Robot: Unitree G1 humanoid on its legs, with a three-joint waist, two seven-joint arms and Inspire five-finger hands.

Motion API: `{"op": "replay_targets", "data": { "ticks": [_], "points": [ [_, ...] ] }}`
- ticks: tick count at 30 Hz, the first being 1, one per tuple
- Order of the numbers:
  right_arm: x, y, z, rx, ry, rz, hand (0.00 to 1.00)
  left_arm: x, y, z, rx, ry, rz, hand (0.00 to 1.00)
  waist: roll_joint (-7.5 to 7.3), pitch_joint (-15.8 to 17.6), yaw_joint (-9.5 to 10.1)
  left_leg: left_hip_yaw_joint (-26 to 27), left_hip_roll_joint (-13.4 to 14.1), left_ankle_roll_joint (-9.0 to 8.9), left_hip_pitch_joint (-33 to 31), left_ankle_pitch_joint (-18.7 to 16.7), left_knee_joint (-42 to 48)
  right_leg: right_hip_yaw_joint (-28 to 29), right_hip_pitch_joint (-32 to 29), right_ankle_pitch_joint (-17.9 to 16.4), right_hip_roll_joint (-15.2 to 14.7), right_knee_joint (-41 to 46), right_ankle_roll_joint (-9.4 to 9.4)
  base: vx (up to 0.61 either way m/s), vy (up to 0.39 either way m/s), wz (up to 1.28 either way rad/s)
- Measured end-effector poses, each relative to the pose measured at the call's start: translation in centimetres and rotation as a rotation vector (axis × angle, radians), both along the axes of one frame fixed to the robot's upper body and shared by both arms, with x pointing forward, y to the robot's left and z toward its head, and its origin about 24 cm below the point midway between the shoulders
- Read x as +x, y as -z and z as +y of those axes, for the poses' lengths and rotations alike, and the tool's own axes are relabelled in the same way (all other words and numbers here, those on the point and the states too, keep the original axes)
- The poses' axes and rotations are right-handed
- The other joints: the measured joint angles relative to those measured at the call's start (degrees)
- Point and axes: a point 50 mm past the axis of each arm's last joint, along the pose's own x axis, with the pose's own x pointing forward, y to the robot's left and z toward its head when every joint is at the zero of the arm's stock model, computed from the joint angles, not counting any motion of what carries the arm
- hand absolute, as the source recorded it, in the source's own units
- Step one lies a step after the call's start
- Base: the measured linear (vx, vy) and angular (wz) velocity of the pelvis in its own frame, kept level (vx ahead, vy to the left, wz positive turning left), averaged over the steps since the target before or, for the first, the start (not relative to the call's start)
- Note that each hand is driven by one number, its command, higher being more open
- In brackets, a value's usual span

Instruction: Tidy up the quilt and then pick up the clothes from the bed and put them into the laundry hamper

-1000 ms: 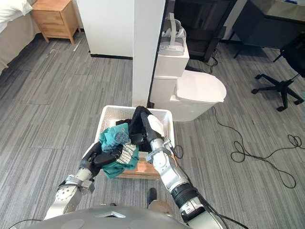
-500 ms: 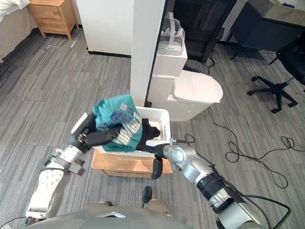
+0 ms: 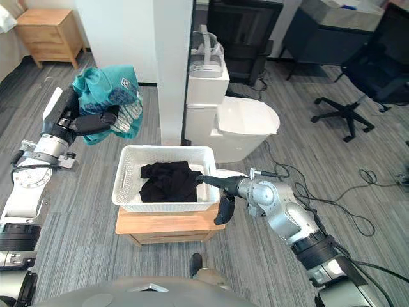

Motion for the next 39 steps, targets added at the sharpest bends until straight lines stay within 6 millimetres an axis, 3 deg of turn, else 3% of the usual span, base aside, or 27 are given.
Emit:
{"op": "replay_targets", "data": {
  "ticks": [4,9,13,16,17,20,22,24,27,30,34,39],
  "points": [
    [-1.2,-0.2,-1.4,0.081,0.095,0.001,1.0,-0.3,2.8,0.1,-0.032,-0.006,0.11,0.0,-0.1,-0.68,-1.52,3.32,0.2,-0.47,0.83,-0.52,-0.18,3.16,-0.76,0.38,0.85,0.0,-0.13,-0.06,-0.004,-0.47],
    [-3.0,0.4,-4.8,0.154,0.287,-0.003,1.0,-2.2,8.4,-1.3,-0.067,-0.016,0.294,0.0,0.81,-1.35,-4.03,8.0,0.35,-1.11,2.83,-0.98,-1.15,7.67,-1.22,0.76,2.43,0.01,0.01,-0.02,0.001,-0.44],
    [-4.3,1.1,-5.8,0.236,0.38,0.02,1.0,-3.3,11.2,-2.0,-0.003,-0.021,0.398,0.0,0.87,-1.37,-5.97,10.05,0.45,-1.4,3.06,-1.26,-1.12,9.9,-2.0,1.1,3.14,0.02,0.19,-0.03,-0.003,-0.33],
    [-6.0,2.5,-5.5,0.345,0.443,0.059,1.0,-3.8,12.7,-1.6,0.098,-0.087,0.434,0.0,0.97,-1.36,-6.8,12.19,0.75,-1.79,3.74,-1.72,-1.03,11.9,-2.11,1.4,3.95,0.02,0.16,-0.05,0.001,-0.37],
    [-6.6,3.0,-5.4,0.368,0.464,0.071,1.0,-4.0,13.1,-1.2,0.097,-0.112,0.443,1.0,1.04,-1.43,-7.3,12.35,0.82,-1.8,3.58,-2.13,-0.97,12.27,-2.42,1.4,3.98,0.02,0.16,-0.04,0.0,-0.17],
    [-8.0,4.6,-5.0,0.434,0.539,0.101,1.0,-4.9,14.8,0.6,0.088,-0.206,0.519,1.0,1.24,-1.69,-8.38,13.71,0.78,-2.07,2.39,-2.86,-0.88,13.69,-4.25,1.46,4.25,0.02,0.25,-0.05,-0.005,-0.24],
    [-8.9,6.2,-5.0,0.482,0.615,0.125,1.0,-5.5,15.8,2.5,0.102,-0.277,0.581,1.0,0.57,-1.89,-9.24,14.13,0.68,-2.1,0.53,-2.75,-0.84,14.59,-6.33,1.62,4.36,0.03,0.48,-0.06,-0.022,-0.23],
    [-9.7,7.9,-5.1,0.51,0.718,0.127,1.0,-5.7,16.2,5.0,0.159,-0.366,0.651,1.0,-1.07,-0.96,-9.59,14.72,0.54,-2.14,-1.51,-1.91,-0.82,14.97,-8.7,2.42,4.42,0.05,0.45,-0.04,-0.034,-0.17],
    [-10.6,9.1,-5.1,0.601,0.849,0.104,1.0,-6.8,17.0,7.2,0.122,-0.493,0.741,1.0,-2.43,0.08,-9.62,15.22,0.63,-2.23,-1.5,-1.7,-0.85,15.61,-9.11,2.72,4.85,0.06,0.43,-0.02,-0.017,-0.11],
    [-11.1,10.0,-5.0,0.702,0.963,0.035,1.0,-7.8,17.7,7.9,-0.014,-0.582,0.764,1.0,-2.55,0.28,-9.61,15.25,0.62,-2.16,-1.43,-2.19,-0.76,16.1,-9.11,3.05,4.84,0.06,0.9,0.0,0.017,-0.02],
    [-12.2,12.1,-4.8,0.711,1.034,0.05,1.0,-8.2,17.7,8.0,-0.12,-0.639,0.714,1.0,-2.1,0.61,-9.12,14.61,0.86,-2.36,-1.04,-2.74,0.25,15.31,-8.27,3.05,4.52,0.4,0.9,-0.01,0.02,0.12],
    [-15.0,14.4,-4.7,0.668,1.102,0.133,1.0,-8.8,17.0,6.5,-0.141,-0.614,0.564,1.0,-0.42,1.08,-8.13,12.76,1.66,-2.69,0.98,-3.63,1.1,13.88,-5.57,1.82,4.44,1.47,0.11,-0.03,-0.007,0.2]
  ]
}}
